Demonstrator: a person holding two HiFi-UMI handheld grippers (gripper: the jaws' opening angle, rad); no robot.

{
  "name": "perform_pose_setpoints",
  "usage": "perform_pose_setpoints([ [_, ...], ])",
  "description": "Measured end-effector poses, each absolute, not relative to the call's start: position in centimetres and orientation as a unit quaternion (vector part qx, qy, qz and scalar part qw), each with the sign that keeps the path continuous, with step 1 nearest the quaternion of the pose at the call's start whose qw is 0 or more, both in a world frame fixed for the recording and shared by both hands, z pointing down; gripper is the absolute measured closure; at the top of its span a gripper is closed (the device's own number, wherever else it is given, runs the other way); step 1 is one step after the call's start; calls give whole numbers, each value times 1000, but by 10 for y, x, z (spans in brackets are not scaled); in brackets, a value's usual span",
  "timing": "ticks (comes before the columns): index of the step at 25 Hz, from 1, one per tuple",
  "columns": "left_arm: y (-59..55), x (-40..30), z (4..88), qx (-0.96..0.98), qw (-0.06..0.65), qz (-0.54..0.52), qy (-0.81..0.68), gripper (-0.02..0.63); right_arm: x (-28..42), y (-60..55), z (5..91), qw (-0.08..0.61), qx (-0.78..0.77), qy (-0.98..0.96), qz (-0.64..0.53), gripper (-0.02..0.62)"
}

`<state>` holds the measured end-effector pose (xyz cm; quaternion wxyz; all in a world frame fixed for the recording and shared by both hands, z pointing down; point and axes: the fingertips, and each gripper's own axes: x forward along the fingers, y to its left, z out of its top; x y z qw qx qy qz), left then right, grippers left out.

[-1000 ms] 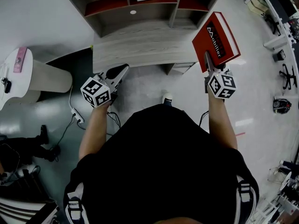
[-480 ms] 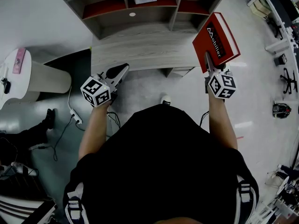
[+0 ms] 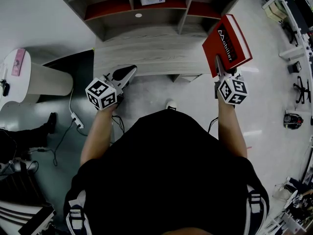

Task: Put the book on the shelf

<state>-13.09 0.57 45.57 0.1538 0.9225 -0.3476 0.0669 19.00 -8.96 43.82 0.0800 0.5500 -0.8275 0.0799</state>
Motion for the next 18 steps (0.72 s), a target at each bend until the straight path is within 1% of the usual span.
perform_pose_setpoints([
  [7,-9,-130,452,918,154,70,-359,586,195,-107,436,76,547,-830,81,423],
  [18,-35,-108,452,918,155,72,-357,586,207,-140,442,78,539,-834,87,425],
])
